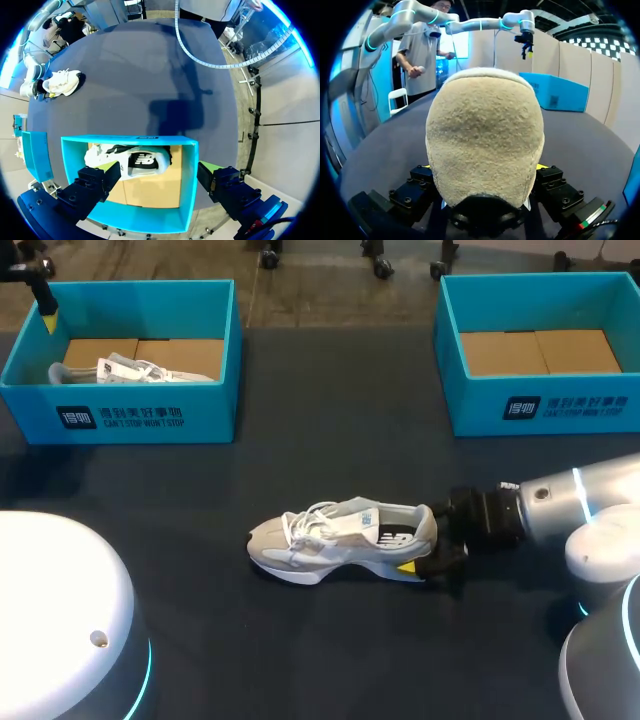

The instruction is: Take the shoe out of the shoebox, open the shoe tongue, remove and reinsert the insole, then place the shoe into the shoebox

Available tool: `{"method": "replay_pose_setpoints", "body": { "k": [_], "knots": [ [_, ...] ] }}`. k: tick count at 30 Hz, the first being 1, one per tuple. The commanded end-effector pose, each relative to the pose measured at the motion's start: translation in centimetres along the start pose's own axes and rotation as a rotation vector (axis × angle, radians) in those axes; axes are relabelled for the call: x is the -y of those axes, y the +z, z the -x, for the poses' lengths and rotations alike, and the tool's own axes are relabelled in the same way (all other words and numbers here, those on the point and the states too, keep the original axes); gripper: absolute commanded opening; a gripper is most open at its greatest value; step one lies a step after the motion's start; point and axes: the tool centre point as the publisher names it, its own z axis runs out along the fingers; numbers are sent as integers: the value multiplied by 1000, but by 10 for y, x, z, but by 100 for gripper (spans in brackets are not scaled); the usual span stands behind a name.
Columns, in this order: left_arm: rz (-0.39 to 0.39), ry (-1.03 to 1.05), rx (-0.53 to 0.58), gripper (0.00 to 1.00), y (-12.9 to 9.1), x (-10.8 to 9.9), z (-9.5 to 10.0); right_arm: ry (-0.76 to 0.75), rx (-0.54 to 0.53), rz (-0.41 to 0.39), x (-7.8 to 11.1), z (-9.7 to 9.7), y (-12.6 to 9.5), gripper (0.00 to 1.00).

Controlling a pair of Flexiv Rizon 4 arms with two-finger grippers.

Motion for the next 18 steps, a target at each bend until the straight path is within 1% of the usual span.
{"method": "replay_pose_setpoints", "body": {
  "k": [1,14,15,18],
  "knots": [
    [4,1,-1,100,0,2,0,0,2,-3,1,0,1,0],
    [4,1,-1,100,0,2,0,0,2,-3,1,0,1,0],
    [9,-23,-3,100,-1,0,4,0,2,-3,1,0,1,0],
    [59,-220,-41,100,-4,-10,19,0,2,-3,1,0,1,0]
  ]
}}
